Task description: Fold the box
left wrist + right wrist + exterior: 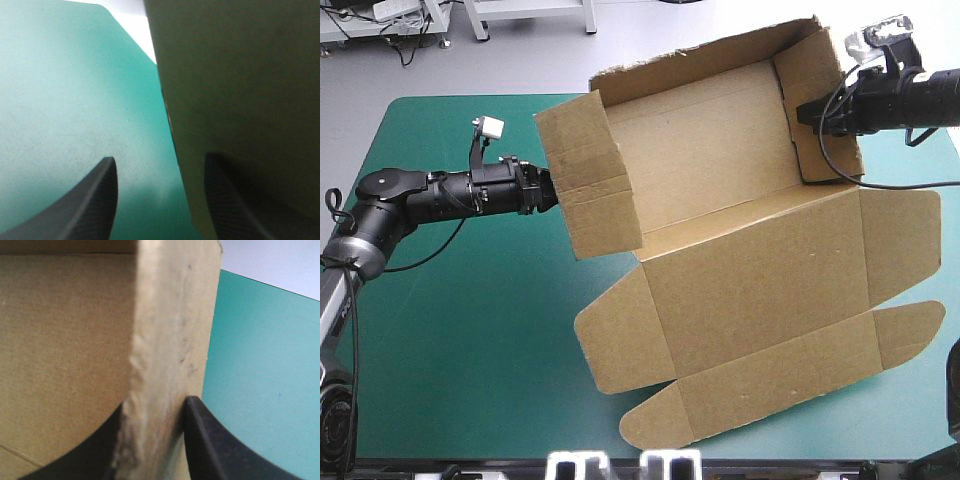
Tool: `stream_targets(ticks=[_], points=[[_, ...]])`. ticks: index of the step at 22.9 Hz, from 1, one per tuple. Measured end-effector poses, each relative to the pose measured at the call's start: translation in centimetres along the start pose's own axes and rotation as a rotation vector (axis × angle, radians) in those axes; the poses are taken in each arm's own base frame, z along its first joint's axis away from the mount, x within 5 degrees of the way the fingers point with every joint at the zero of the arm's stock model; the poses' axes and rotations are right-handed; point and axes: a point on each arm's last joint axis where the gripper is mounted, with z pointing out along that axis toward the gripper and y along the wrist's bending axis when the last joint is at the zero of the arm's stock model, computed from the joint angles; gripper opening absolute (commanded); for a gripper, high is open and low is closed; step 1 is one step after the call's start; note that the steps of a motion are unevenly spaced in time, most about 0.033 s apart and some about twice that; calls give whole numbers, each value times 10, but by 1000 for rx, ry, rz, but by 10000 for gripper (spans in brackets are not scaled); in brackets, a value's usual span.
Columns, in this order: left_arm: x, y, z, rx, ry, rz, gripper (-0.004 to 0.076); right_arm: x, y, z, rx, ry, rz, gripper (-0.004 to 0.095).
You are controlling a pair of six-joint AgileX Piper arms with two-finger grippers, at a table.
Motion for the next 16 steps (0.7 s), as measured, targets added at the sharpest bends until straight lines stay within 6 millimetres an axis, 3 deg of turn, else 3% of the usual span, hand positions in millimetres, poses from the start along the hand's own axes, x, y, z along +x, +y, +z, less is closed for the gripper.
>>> stream_targets(ticks=[6, 16], points=[[-14, -16, -5, 32, -59, 25, 392, -6, 18, 18, 21, 17, -25, -23], [-17, -18, -7, 16, -71, 31, 392, -13, 47, 57, 88, 35, -45, -22]])
